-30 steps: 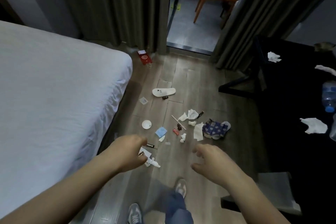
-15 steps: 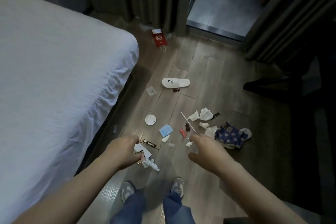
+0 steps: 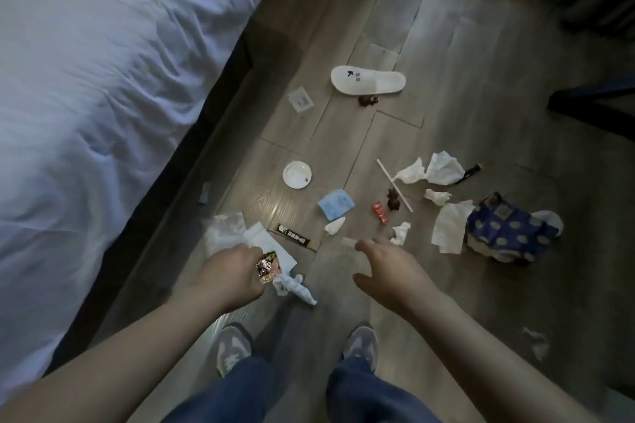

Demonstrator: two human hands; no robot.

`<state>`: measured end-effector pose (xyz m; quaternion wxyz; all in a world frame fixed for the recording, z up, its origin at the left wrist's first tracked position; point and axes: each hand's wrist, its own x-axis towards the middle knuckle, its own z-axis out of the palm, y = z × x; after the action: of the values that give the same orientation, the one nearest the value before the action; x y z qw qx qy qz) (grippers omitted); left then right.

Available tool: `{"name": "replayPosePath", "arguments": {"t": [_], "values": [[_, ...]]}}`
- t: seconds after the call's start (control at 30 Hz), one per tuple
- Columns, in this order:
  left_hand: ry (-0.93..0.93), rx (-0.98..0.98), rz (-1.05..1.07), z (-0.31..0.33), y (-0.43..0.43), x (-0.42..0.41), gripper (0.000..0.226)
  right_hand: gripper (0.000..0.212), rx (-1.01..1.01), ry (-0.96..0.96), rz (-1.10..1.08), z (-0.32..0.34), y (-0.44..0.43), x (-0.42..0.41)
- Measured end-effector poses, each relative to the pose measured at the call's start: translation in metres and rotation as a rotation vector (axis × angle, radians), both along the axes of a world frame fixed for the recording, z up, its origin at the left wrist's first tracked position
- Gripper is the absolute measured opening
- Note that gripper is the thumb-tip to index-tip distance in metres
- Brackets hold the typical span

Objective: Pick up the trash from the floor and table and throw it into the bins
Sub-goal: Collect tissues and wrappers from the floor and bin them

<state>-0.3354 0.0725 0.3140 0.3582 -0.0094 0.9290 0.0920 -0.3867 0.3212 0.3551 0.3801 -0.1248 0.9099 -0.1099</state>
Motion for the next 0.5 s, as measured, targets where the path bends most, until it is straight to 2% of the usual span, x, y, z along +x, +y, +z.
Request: {"name": "replayPosePath", "arguments": {"t": [0.13, 0.33, 0.5], "values": [[-0.014, 0.02, -0.033, -0.105, -0.011, 0.006, 0.052, 0.047, 0.0, 0.013, 0.077, -0.104, -0.013, -0.004], [0.108, 0.03, -0.19, -0.247, -0.031, 0.006, 0.074, 0.047, -0.005, 0.055, 0.234, -0.238, -0.038, -0.021], [0.156, 0.068, -0.334, -0.314, -0.046, -0.008, 0.074, 0.049, -0.072, 0.106, 0.386, -0.3, -0.054, -0.032]]}}
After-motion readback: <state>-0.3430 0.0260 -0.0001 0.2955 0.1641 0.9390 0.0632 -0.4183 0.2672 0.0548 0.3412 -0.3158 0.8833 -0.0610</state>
